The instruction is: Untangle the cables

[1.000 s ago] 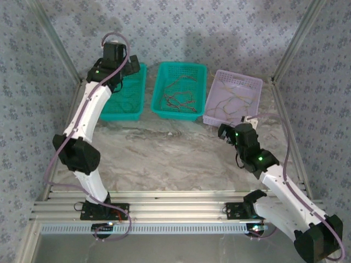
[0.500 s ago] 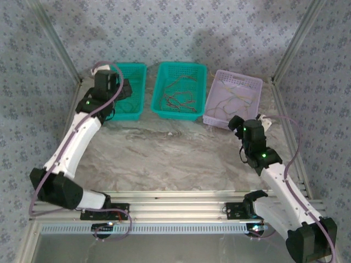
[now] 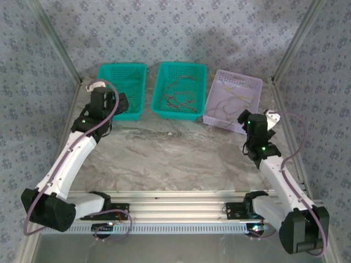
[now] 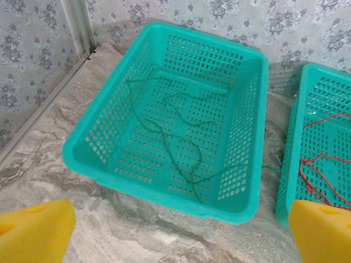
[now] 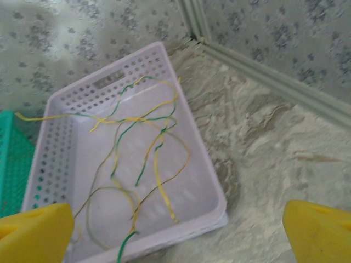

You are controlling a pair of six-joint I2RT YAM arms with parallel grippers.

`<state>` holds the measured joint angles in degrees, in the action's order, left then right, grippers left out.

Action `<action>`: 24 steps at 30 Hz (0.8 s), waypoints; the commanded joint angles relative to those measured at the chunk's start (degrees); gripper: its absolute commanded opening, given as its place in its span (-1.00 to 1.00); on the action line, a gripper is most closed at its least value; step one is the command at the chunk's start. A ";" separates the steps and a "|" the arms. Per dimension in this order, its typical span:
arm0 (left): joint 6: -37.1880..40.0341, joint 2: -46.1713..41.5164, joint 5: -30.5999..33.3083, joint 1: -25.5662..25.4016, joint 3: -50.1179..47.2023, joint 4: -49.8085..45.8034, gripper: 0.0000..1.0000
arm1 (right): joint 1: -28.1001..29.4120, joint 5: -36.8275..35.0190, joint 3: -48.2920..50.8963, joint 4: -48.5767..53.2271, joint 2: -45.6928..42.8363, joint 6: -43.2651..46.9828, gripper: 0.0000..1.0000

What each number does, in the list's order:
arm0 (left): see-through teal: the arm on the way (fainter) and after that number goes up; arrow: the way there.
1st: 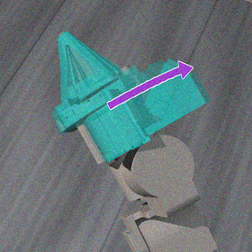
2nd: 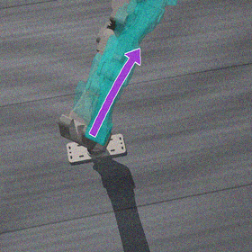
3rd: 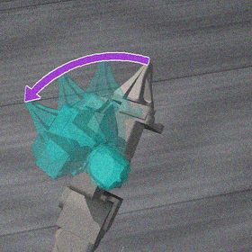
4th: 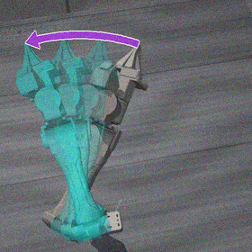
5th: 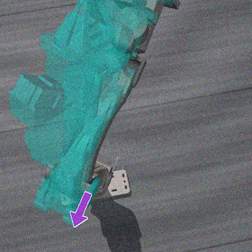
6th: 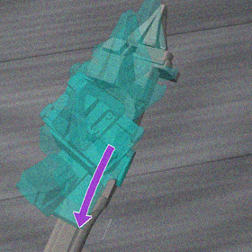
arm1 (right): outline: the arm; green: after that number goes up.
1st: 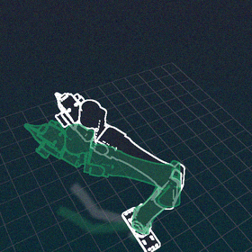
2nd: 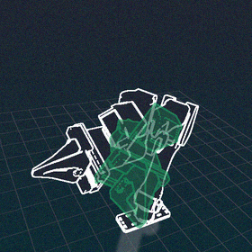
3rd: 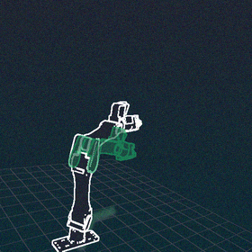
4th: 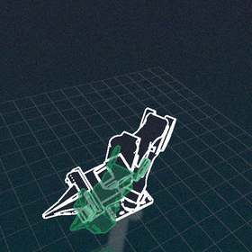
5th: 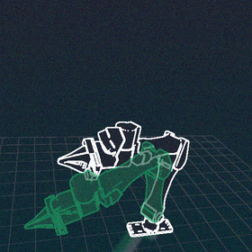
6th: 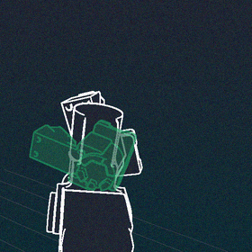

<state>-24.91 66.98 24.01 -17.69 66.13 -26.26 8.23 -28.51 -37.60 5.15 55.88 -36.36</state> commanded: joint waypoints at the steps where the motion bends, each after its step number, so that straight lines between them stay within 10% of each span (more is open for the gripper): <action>1: 0.65 -2.02 1.83 -0.31 -2.23 2.79 1.00 | -1.84 -1.82 0.75 -4.22 2.19 5.94 1.00; 24: -0.23 -1.79 4.41 -0.76 -4.79 3.27 0.99 | -16.27 20.79 14.51 -39.66 15.22 28.79 1.00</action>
<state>-25.12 65.67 27.49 -18.04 61.30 -23.77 -7.49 -9.32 -22.52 -30.30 70.26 -10.00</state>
